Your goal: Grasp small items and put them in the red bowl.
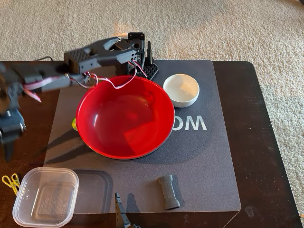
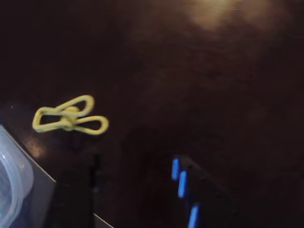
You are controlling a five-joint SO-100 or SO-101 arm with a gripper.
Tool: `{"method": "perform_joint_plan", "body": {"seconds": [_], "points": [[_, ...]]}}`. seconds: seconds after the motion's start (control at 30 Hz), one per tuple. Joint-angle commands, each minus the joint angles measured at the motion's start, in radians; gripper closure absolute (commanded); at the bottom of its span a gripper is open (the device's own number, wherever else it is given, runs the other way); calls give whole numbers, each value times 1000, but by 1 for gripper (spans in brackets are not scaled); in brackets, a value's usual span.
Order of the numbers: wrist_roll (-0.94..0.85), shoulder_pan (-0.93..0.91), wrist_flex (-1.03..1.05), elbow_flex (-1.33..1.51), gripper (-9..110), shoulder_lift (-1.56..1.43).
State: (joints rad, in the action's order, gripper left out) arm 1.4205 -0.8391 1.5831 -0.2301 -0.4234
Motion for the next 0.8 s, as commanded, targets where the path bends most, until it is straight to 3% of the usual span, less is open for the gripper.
{"method": "perform_joint_plan", "body": {"seconds": [0.0, 0.1, 0.77], "points": [[-29, -6, -17, -25, 78, -95], [-55, -8, -72, -32, 78, -48], [15, -69, 60, -34, 80, -75]]}}
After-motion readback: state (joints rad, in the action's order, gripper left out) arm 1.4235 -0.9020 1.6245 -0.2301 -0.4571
